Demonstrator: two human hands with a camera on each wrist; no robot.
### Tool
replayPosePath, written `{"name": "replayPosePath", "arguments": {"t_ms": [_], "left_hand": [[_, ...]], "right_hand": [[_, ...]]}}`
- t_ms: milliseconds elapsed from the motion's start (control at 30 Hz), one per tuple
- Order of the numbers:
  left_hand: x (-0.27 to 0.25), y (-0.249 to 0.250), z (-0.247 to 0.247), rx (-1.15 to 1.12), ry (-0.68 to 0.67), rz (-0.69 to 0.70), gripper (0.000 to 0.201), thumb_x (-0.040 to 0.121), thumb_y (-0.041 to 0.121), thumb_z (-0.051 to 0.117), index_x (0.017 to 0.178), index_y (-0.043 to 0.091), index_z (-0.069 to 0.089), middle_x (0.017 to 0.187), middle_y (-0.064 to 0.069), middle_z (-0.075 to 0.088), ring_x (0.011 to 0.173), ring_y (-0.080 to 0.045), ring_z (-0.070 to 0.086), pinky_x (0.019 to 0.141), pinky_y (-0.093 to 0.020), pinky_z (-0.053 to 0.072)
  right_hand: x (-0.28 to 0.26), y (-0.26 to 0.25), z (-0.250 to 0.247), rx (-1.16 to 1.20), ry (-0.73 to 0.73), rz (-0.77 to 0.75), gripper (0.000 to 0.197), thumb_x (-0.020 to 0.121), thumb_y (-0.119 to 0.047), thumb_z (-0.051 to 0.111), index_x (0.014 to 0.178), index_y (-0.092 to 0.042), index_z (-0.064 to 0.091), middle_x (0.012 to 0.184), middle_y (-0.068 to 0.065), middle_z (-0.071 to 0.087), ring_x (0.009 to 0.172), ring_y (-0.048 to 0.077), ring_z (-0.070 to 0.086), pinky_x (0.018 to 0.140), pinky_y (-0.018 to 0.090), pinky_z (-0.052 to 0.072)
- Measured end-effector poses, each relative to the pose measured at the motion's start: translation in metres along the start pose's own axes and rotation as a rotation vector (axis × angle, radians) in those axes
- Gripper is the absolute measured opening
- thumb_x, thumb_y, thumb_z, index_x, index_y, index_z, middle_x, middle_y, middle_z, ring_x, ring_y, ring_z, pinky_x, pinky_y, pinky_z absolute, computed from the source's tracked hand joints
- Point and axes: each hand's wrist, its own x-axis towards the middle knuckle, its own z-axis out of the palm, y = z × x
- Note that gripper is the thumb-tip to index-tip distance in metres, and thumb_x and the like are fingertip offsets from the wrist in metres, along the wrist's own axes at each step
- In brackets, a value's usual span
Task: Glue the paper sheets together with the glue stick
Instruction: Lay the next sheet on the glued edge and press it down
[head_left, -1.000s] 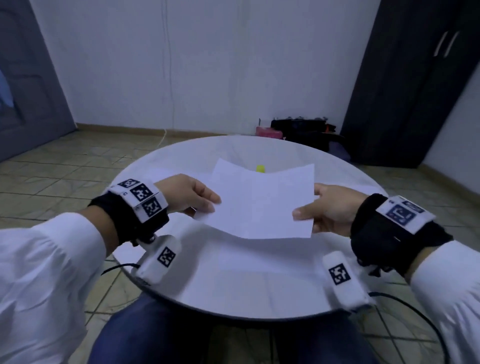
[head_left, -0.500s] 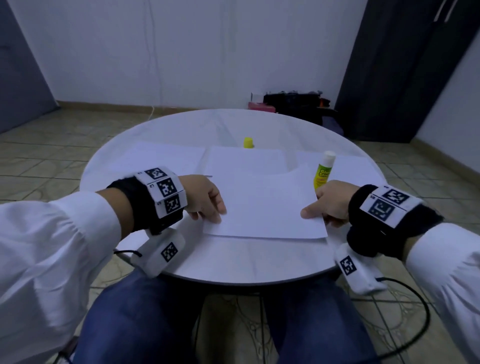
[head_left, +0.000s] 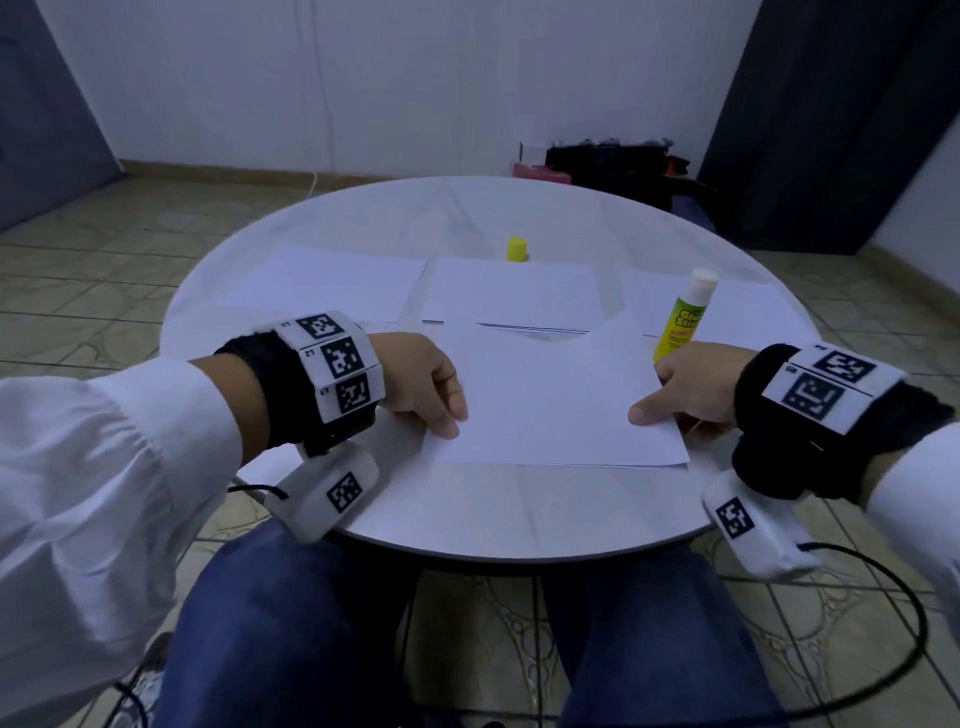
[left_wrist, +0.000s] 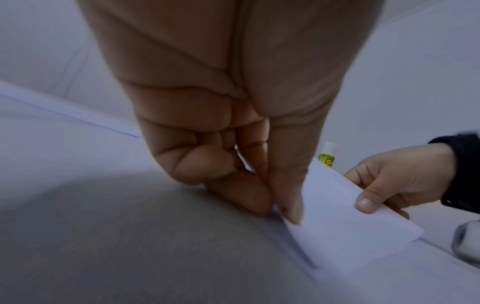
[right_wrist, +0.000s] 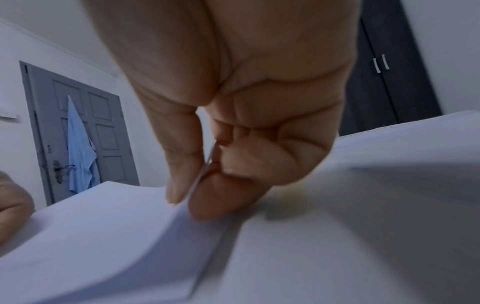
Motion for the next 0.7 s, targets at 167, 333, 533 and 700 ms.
{"name": "replayPosePath", "arguments": {"t_ms": [167, 333, 533, 700], "left_hand": [[-0.0001, -0.0031, -0.0005, 0.015, 0.001, 0.016, 0.017, 0.074, 0.021, 0.082, 0.075, 0.026, 0.066, 0.049, 0.018, 0.058, 0.056, -0.007, 0.054, 0.059, -0.014, 0.043], [-0.0008, -0.0035, -0.0010, 0.030, -0.009, 0.023, 0.017, 0.074, 0.022, 0.081, 0.076, 0.026, 0.065, 0.046, 0.020, 0.056, 0.044, 0.001, 0.051, 0.051, -0.008, 0.040], [-0.0032, -0.0052, -0.0035, 0.033, -0.021, 0.034, 0.018, 0.075, 0.021, 0.081, 0.078, 0.027, 0.064, 0.044, 0.020, 0.056, 0.041, 0.003, 0.050, 0.050, -0.007, 0.040], [-0.0043, -0.0066, -0.0036, 0.026, -0.022, 0.033, 0.018, 0.075, 0.021, 0.081, 0.079, 0.027, 0.064, 0.045, 0.019, 0.057, 0.051, -0.003, 0.053, 0.055, -0.011, 0.041]], "right_hand": [[0.0055, 0.0048, -0.0007, 0.147, -0.081, 0.041, 0.027, 0.078, -0.014, 0.076, 0.096, 0.001, 0.064, 0.072, 0.016, 0.062, 0.051, 0.025, 0.051, 0.053, 0.030, 0.042], [0.0082, 0.0080, 0.0007, 0.203, -0.126, 0.037, 0.033, 0.072, 0.002, 0.077, 0.102, 0.001, 0.063, 0.082, 0.019, 0.063, 0.050, 0.022, 0.054, 0.051, 0.029, 0.042], [0.0112, 0.0067, 0.0048, 0.206, -0.104, 0.036, 0.034, 0.072, 0.001, 0.078, 0.101, 0.001, 0.061, 0.100, 0.033, 0.064, 0.065, 0.029, 0.055, 0.055, 0.031, 0.045], [0.0110, 0.0067, 0.0059, 0.231, -0.108, 0.037, 0.035, 0.072, 0.003, 0.076, 0.103, 0.004, 0.060, 0.089, 0.026, 0.062, 0.058, 0.027, 0.054, 0.054, 0.031, 0.044]]}}
